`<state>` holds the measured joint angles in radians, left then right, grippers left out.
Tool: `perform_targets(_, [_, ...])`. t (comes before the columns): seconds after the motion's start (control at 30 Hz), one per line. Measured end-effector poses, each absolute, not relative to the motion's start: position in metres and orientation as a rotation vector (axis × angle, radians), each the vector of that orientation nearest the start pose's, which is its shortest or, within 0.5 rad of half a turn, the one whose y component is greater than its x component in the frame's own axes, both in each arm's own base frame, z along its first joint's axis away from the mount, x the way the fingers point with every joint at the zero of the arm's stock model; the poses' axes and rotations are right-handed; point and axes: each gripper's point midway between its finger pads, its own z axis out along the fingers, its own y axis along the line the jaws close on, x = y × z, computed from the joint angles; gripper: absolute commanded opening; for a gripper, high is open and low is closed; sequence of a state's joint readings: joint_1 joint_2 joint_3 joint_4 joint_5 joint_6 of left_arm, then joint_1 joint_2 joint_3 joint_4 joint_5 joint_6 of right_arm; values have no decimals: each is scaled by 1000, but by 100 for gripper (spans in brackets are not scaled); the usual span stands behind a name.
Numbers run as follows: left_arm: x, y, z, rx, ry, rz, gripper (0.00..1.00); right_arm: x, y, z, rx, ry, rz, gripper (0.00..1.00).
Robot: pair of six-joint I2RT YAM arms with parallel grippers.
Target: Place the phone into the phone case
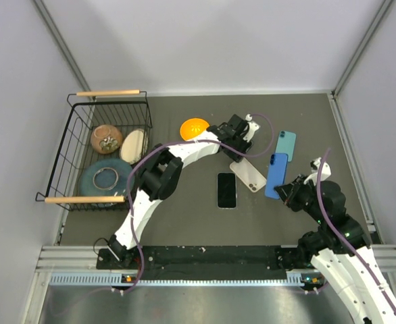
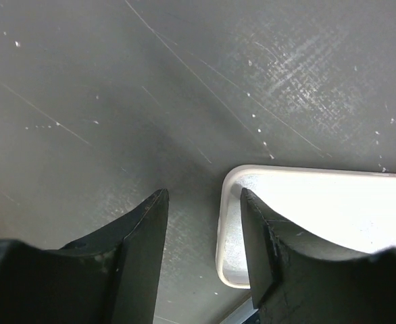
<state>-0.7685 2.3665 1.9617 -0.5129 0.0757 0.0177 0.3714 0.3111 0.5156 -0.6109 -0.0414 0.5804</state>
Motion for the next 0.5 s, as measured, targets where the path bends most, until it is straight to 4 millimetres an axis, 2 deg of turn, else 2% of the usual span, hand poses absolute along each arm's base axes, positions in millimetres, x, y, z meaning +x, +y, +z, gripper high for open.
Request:
perform_targets(0.1, [405,-407,32,1000,2334,-388,30,184,104,171,186,2034,650,0])
perform_targets(0.13, [404,-407,32,1003,2335,-391,21,184,104,171,186,2036,649,0])
perform_targets(0.23, [403,-408,32,1007,2336,-388,8,184,104,171,188,2036,647,0])
perform_targets(0.27, [402,-408,32,1009,2337,-388,0,184,103,171,188,2036,647,0])
perform_targets(0.5, [400,-404,36,968,2367,-380,0,184,103,171,190,2035,644,0])
